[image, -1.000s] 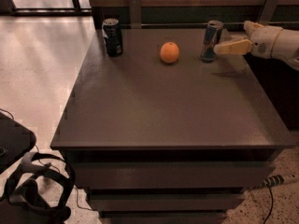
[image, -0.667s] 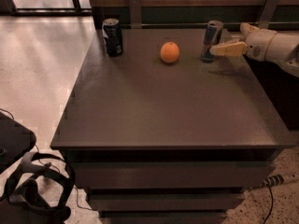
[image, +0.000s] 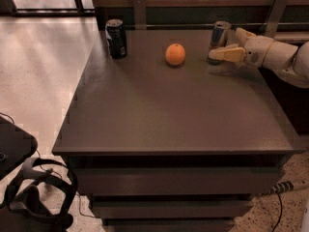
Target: Knock redbull can over
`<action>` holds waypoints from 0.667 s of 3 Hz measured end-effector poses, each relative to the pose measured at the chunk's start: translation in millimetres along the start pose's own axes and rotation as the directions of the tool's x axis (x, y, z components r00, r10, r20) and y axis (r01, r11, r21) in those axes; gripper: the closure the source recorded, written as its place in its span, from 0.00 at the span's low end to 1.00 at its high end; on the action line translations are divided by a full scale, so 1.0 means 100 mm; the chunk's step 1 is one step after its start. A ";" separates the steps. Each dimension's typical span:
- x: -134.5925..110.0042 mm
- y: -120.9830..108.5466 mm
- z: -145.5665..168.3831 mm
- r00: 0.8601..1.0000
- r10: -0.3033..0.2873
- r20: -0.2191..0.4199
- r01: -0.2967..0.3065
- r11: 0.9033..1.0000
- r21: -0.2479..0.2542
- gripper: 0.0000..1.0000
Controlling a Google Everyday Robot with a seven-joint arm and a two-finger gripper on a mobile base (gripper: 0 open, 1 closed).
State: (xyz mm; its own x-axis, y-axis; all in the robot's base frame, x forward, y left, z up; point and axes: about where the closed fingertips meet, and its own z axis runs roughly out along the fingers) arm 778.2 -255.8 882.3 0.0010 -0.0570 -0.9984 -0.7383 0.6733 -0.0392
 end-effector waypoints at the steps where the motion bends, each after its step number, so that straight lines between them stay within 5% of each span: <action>1: 0.02 0.06 0.06 1.000 0.007 0.012 -0.007 1.000 -0.023 0.16; 2: 0.02 0.08 0.09 1.000 0.008 0.012 -0.008 1.000 -0.028 0.39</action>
Offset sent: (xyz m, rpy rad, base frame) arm -0.0007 0.0075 -0.0023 0.0125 -0.0012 0.0208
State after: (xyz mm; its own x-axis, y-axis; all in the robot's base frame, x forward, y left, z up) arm 778.3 -243.9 879.5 0.0030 -0.0430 -0.9991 -0.7566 0.6532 -0.0303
